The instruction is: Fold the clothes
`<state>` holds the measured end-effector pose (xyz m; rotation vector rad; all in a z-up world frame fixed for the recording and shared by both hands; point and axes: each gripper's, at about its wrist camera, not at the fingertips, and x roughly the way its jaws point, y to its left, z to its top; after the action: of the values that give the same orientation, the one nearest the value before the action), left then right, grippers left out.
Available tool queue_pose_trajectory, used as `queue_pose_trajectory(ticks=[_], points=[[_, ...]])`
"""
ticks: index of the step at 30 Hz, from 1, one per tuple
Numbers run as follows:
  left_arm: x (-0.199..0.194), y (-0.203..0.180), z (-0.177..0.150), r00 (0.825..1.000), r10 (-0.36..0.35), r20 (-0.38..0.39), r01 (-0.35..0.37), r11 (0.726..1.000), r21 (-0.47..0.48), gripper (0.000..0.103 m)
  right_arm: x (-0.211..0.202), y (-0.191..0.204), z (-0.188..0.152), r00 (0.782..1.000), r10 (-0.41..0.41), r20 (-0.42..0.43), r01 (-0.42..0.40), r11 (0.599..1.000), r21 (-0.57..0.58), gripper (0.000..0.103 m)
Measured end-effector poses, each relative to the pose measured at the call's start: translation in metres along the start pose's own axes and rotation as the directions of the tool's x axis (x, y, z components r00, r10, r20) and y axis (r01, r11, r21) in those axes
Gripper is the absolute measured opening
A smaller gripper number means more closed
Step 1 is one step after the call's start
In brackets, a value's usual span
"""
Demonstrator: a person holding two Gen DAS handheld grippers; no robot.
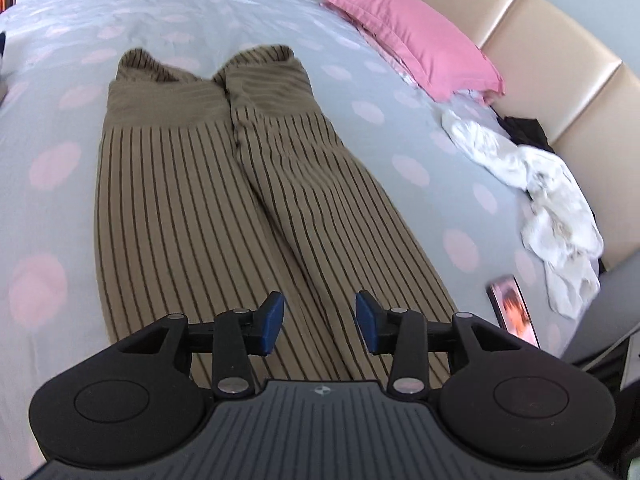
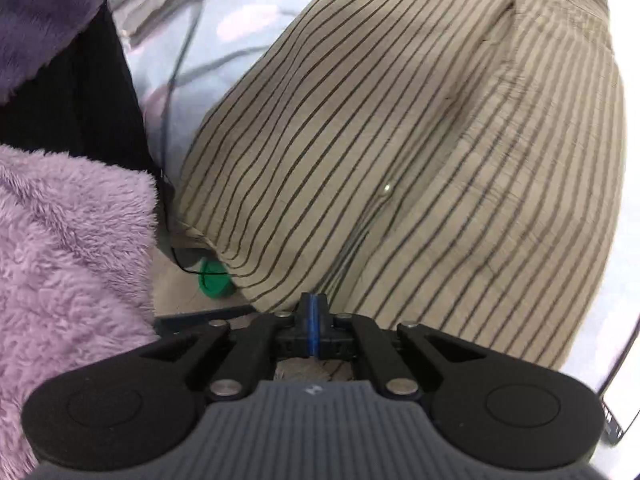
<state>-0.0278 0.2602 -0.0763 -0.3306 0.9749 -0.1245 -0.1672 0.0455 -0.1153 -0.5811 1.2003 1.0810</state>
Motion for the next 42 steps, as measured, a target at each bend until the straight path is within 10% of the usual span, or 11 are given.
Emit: queue_pose_trajectory(ticks=[8, 16, 23, 28, 34, 36, 38, 42], points=[[-0.008, -0.036, -0.080, 0.992, -0.072, -0.107, 0.070, 0.997, -0.030, 0.040, -0.037, -0.031, -0.047, 0.989, -0.150, 0.008, 0.150, 0.986, 0.072, 0.008], [0.018, -0.061, -0.134, 0.965, -0.086, -0.247, 0.073, 0.995, -0.062, 0.045, -0.038, -0.038, -0.070, 0.969, -0.239, -0.057, 0.241, 0.970, 0.018, 0.038], [0.038, -0.065, -0.146, 0.958, -0.073, -0.277, 0.062, 0.997, -0.051, 0.046, -0.017, -0.047, -0.084, 0.968, -0.223, -0.110, 0.231, 0.971, 0.067, 0.049], [0.037, -0.072, -0.149, 0.956, -0.084, -0.281, 0.077, 0.996, -0.037, 0.030, 0.003, -0.062, -0.088, 0.966, -0.193, -0.173, 0.220, 0.963, 0.154, 0.049], [0.043, -0.081, -0.151, 0.960, -0.049, -0.274, 0.045, 0.999, -0.023, 0.030, 0.017, -0.060, -0.087, 0.939, -0.299, -0.172, 0.321, 0.939, 0.119, 0.039], [0.044, -0.082, -0.151, 0.962, -0.051, -0.269, 0.049, 0.999, -0.016, 0.019, 0.021, -0.062, -0.087, 0.929, -0.317, -0.190, 0.343, 0.932, 0.120, 0.004], [0.042, -0.079, -0.150, 0.960, -0.072, -0.272, 0.063, 0.997, -0.040, 0.002, 0.019, -0.062, -0.089, 0.928, -0.311, -0.204, 0.340, 0.931, 0.129, 0.002], [0.027, -0.067, -0.148, 0.950, -0.167, -0.263, 0.138, 0.983, -0.123, 0.000, -0.007, -0.052, -0.090, 0.950, -0.245, -0.195, 0.273, 0.953, 0.133, 0.001]])
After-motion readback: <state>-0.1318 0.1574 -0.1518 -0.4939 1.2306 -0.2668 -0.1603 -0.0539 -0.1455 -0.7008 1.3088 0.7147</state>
